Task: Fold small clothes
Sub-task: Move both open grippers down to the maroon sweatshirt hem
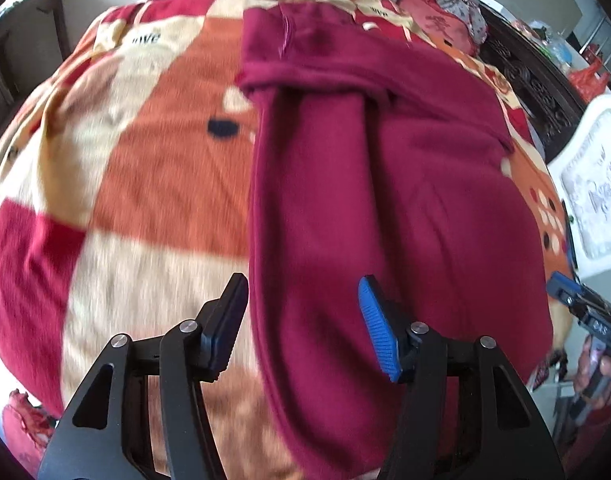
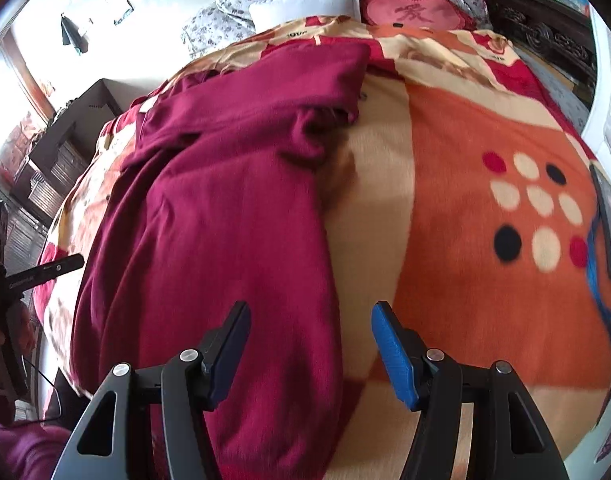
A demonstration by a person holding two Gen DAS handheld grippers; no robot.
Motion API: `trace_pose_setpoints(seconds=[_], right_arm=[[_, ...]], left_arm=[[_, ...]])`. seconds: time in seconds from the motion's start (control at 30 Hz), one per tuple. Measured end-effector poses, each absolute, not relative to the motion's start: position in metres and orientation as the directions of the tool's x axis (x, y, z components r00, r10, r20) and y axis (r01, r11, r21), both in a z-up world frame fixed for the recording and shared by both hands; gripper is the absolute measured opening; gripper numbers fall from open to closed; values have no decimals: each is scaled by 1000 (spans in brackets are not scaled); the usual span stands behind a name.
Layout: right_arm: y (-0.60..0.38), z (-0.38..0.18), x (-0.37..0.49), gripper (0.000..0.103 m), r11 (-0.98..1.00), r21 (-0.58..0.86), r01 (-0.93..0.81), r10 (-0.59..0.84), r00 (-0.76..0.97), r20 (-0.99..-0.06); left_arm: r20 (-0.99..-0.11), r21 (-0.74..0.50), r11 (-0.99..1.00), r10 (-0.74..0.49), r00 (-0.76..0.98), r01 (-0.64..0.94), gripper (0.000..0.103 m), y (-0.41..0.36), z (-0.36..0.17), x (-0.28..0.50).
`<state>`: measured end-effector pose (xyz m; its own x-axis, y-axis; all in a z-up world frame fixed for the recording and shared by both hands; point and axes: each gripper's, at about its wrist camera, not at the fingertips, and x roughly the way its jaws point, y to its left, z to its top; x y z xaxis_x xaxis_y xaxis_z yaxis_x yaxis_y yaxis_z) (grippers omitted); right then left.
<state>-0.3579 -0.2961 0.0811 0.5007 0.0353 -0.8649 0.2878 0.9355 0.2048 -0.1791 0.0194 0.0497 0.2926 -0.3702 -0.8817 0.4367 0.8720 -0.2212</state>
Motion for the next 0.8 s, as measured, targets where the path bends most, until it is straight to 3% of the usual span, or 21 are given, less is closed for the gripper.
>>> trace_pose_setpoints(seconds=[0.37,0.8], right_arm=[[-289,66,-393,60,904,297,307,114,497,-860],[-281,63,-392,61,922,241,305,70,480,-875]], left_arm=[[-911,-266,852,-375,170,452,58,32,27,-226],[-923,-262,859,-356,145,440,60,24,17,-223]])
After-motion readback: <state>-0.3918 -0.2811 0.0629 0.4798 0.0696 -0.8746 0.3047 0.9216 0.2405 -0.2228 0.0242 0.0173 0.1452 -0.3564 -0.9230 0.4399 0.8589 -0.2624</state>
